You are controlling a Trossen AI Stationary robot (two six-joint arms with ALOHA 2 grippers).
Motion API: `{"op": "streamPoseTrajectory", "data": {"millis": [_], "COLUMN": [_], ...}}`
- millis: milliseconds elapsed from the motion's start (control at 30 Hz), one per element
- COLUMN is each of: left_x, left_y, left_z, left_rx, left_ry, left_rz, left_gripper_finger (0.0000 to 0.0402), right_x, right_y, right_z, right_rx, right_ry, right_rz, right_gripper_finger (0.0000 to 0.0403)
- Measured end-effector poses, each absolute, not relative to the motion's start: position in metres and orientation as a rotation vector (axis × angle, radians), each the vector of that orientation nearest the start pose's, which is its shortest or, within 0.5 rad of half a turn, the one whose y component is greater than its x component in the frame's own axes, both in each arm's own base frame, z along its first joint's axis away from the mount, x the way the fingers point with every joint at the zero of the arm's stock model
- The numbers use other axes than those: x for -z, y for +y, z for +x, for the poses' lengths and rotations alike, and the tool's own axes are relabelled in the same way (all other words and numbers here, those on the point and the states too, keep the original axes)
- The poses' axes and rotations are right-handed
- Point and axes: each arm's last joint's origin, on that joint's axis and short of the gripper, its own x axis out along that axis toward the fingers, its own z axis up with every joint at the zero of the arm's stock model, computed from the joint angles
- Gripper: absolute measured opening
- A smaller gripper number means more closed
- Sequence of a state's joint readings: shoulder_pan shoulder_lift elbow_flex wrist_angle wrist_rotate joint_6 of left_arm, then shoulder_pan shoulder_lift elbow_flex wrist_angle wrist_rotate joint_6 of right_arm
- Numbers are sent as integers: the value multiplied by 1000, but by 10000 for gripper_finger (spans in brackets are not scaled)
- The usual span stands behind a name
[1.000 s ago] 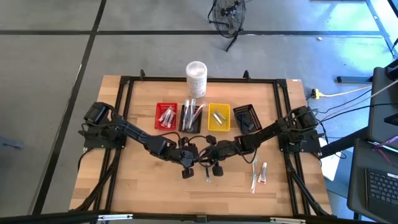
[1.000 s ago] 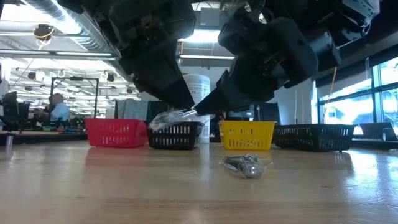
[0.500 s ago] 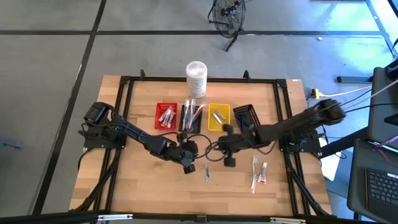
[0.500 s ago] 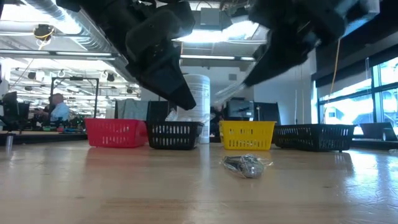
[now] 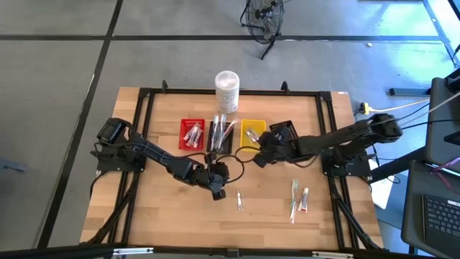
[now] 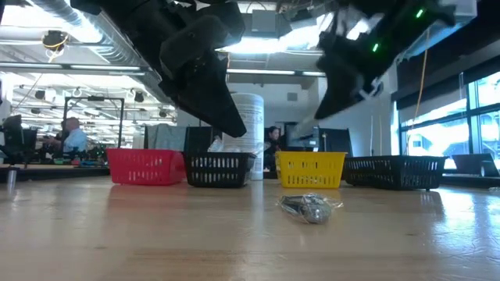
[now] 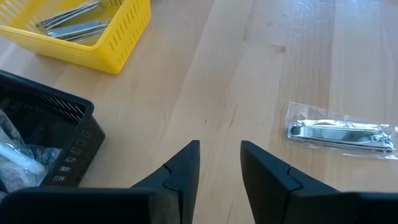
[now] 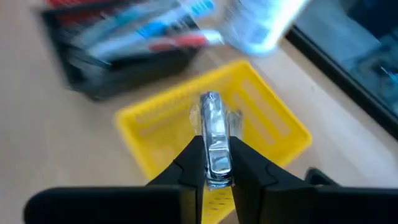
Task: Pick & Place Travel size toiletries
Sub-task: Put the nail cutter into the yellow basket
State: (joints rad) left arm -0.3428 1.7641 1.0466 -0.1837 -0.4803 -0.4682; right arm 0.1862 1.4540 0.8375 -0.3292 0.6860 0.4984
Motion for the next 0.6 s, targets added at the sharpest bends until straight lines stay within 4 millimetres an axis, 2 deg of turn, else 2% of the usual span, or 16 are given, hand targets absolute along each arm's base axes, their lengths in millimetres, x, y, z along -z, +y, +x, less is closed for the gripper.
{"op": "streamPoseTrajectory", "data": {"millis": [167,300,500,600], "left_x": [-173,-173,-173,-173], "left_y": [-106,-106,-106,-106], "left_z": [337,337,337,337], "left_rx": [-315,-314,-318,-317], "left_ry": [770,771,770,770], "left_rz": [-80,-80,-91,-90], "left_gripper_finger": [111,111,111,111], "right_x": [-171,-156,-150,-149], "right_y": [18,10,1,-1], "right_z": [288,298,301,301], "right_rx": [745,775,790,765], "right_ry": [784,782,789,806], "right_rz": [69,82,100,124], "right_gripper_finger": [75,79,69,80]}}
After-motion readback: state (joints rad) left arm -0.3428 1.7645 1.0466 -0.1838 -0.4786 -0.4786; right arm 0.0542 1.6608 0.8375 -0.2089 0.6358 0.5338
